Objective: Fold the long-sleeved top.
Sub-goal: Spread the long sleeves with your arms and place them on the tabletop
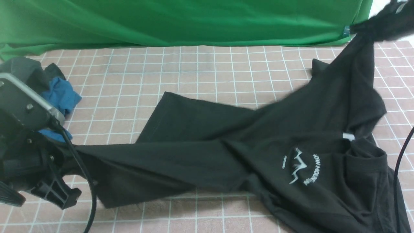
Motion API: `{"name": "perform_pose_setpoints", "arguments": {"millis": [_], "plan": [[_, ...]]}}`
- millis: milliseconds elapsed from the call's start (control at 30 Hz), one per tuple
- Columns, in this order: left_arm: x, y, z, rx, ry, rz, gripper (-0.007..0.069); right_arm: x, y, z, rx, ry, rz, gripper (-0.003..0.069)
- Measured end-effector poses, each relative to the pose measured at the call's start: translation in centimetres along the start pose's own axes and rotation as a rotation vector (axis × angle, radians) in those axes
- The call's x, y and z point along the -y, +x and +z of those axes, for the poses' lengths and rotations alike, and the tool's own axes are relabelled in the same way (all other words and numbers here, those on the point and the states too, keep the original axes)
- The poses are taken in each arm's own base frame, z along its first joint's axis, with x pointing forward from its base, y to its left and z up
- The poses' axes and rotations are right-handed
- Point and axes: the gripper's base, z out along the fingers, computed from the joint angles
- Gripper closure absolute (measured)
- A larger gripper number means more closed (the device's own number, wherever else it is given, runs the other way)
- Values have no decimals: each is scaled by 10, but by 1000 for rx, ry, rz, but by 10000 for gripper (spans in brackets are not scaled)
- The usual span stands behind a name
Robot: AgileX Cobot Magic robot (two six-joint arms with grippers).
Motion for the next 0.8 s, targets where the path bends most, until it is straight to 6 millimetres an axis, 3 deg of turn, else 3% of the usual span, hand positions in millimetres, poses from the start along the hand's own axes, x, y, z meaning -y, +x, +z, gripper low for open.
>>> {"name": "perform_pose_setpoints", "arguments": {"millis": [267, 300, 333, 400, 433, 467, 500, 533, 567, 633, 667, 700, 733, 800], "plan": [[1, 1, 0, -7, 12, 11, 603, 5, -22, 15, 235, 28, -31, 599], [1, 1, 0, -7, 13, 11, 603, 7, -23, 18, 265, 35, -36, 551], [1, 1, 0, -7, 13, 11, 603, 7, -23, 18, 267, 36, -37, 551], [1, 1, 0, -7, 13, 12, 603, 9, -21, 21, 257, 41, -45, 364], [1, 1, 0, -7, 13, 12, 603, 9, -21, 21, 257, 41, -45, 347], [1, 1, 0, -8, 13, 11, 603, 11, -17, 20, 206, 39, -46, 183], [2, 2, 1, -10, 15, 11, 603, 11, -17, 17, 187, 38, -45, 120], [2, 2, 1, -10, 15, 11, 603, 11, -16, 17, 171, 36, -46, 106], [2, 4, 2, -16, 18, 8, 603, 11, -17, 5, 116, 31, -46, 29], [4, 6, 3, -24, 23, 5, 603, 10, -19, -13, 43, 23, -48, 29], [4, 8, 4, -27, 25, 2, 603, 6, -21, -33, -6, 12, -54, 78], [4, 8, 4, -28, 25, 0, 603, 5, -22, -39, -18, 10, -56, 97], [4, 9, 4, -31, 24, 1, 603, -2, -20, -61, -74, -6, -66, 174], [4, 9, 4, -31, 23, 2, 603, -20, -9, -87, -155, -41, -97, 261]]}}
